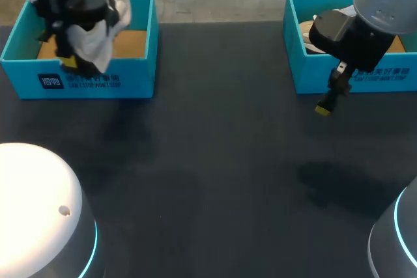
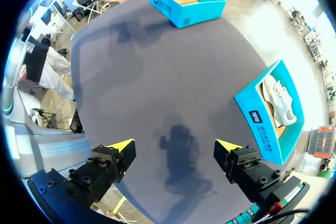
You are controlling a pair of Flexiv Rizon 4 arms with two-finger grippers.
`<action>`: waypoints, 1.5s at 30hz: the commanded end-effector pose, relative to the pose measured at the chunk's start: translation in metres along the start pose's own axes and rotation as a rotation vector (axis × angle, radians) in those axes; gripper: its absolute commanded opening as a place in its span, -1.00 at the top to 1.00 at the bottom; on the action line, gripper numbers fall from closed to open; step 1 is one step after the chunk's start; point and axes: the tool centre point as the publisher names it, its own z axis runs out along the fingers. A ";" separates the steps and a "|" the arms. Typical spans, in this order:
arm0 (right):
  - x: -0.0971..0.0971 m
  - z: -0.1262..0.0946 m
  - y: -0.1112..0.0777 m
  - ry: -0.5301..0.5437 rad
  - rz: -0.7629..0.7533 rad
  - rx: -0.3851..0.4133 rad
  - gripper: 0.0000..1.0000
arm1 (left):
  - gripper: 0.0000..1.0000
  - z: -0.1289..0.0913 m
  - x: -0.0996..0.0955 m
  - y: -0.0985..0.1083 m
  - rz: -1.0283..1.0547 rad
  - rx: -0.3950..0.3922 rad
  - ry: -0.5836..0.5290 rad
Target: Take the shoe out of the shoebox, open the shoe tongue, remove and reinsert the insole, then place the shoe into the shoebox
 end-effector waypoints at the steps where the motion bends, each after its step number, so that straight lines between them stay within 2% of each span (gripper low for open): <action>1: -0.001 0.001 0.002 0.002 0.001 0.005 -1.00 | 1.00 0.001 -0.008 0.044 -0.002 0.030 0.005; 15: -0.001 0.001 0.002 0.002 0.001 0.005 -1.00 | 1.00 0.017 -0.053 0.142 0.018 0.012 -0.002; 25: -0.001 0.001 0.002 0.002 0.001 0.005 -1.00 | 1.00 0.032 -0.090 0.196 -0.026 -0.007 -0.018; 36: -0.001 0.001 0.002 0.002 0.001 0.005 -1.00 | 1.00 0.040 -0.119 0.235 -0.082 0.016 -0.071; 45: -0.001 0.001 0.002 0.002 0.001 0.005 -1.00 | 1.00 0.040 -0.126 0.241 -0.096 0.037 -0.085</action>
